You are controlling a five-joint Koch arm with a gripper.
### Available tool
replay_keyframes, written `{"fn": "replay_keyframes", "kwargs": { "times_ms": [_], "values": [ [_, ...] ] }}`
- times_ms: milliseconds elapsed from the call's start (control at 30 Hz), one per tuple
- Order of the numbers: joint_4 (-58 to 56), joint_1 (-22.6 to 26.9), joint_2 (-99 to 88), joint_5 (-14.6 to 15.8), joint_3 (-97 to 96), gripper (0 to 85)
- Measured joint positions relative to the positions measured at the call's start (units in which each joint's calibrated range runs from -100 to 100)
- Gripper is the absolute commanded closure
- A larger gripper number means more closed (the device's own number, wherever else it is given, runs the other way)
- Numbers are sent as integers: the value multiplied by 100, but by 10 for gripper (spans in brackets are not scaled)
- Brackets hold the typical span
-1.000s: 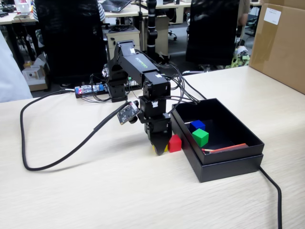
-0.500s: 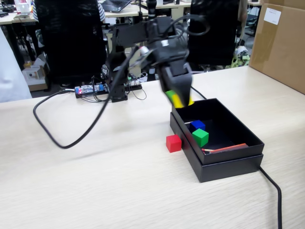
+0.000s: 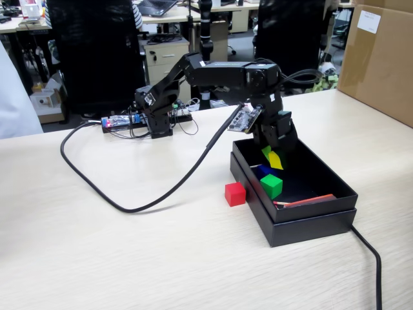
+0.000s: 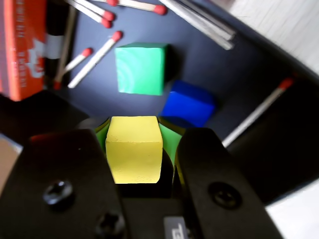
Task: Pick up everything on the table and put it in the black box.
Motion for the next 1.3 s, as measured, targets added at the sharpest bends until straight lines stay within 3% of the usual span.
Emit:
{"fn": "replay_keyframes", "kwargs": {
  "times_ms": [333,533,667,867,1067,1300],
  "values": [
    [0,0,893,147,639,678],
    [0,0,1074,156,703,481],
    [-8,0,1036,156,639,460],
    [-201,-147,-1243,161,-183,460],
    [-201,-591,-3495,147,-1734,386],
    [-201,-1070,-3832,10,-3131,366]
  ]
}}
